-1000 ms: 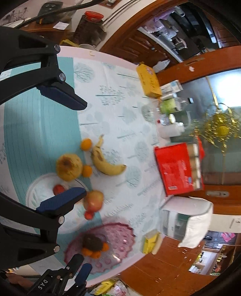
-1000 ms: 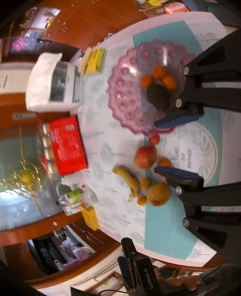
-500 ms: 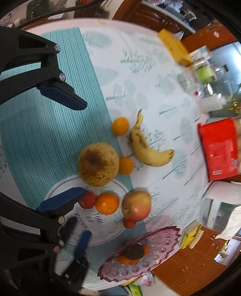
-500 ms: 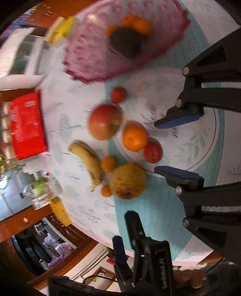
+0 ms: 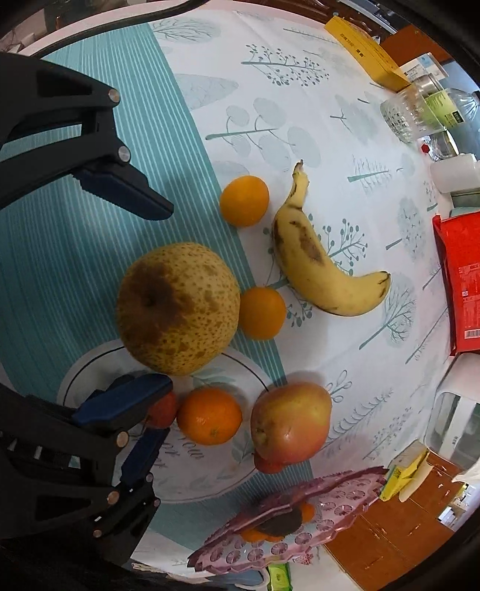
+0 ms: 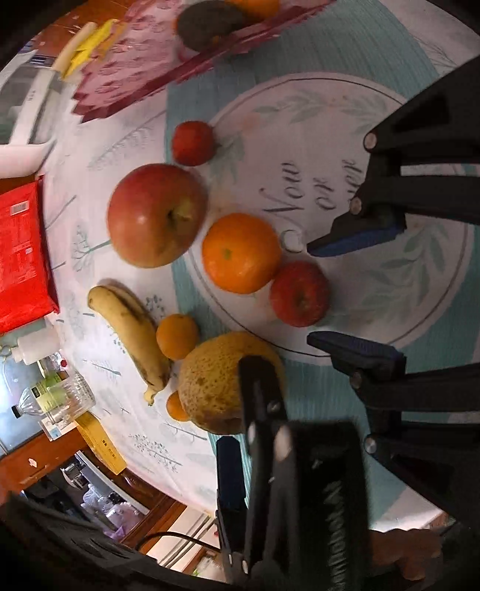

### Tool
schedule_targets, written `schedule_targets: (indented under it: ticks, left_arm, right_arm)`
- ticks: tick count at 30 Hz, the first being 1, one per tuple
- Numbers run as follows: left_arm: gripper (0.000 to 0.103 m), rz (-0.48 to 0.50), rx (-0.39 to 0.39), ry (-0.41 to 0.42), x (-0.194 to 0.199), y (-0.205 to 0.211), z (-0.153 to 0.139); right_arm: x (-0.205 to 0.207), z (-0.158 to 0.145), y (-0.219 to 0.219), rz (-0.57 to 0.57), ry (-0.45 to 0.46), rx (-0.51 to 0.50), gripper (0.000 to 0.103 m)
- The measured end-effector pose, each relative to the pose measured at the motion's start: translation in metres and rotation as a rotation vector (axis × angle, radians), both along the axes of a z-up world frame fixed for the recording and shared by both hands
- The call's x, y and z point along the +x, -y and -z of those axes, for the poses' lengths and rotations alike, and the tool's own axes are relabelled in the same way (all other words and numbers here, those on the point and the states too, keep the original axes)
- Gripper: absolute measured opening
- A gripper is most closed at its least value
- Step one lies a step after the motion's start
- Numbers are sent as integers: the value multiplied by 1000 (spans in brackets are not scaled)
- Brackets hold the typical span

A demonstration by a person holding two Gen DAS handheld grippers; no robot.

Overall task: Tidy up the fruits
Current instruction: 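Grasp the speckled pear with the left tool while the right tool grasps the red apple, then carry the pear and red apple into the pink bowl and release both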

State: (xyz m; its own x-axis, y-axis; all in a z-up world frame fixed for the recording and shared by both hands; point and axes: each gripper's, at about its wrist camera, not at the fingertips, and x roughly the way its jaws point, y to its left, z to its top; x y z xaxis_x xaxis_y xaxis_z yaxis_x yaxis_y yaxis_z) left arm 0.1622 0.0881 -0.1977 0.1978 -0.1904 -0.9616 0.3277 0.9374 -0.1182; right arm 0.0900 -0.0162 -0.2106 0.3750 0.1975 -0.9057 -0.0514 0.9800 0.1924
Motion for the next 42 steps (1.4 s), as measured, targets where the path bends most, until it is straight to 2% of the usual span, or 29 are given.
schedule_targets:
  ticks: [6, 7, 9, 12, 23, 33, 42]
  left_arm:
    - [84, 4, -1, -10, 5, 4, 9]
    - [84, 5, 0, -11, 6, 5, 10]
    - [83, 1, -3, -15, 8, 5, 14]
    - [73, -2, -35, -26, 8, 6, 16]
    - [72, -14, 1, 18, -4, 10, 11]
    - [72, 23, -14, 131, -36, 34, -45]
    - [72, 94, -55, 238, -57, 101, -109]
  right_arm:
    - [4, 1, -9, -24, 34, -79, 42]
    - [3, 1, -9, -25, 38, -80, 37]
    - [3, 1, -7, -29, 37, -73, 37]
    - [0, 1, -6, -30, 40, -80, 37]
    - [-18, -14, 4, -46, 86, -100, 37]
    - [-44, -53, 39, -31, 176, -111, 37]
    - [-65, -108, 114, 72, 278, -122, 37]
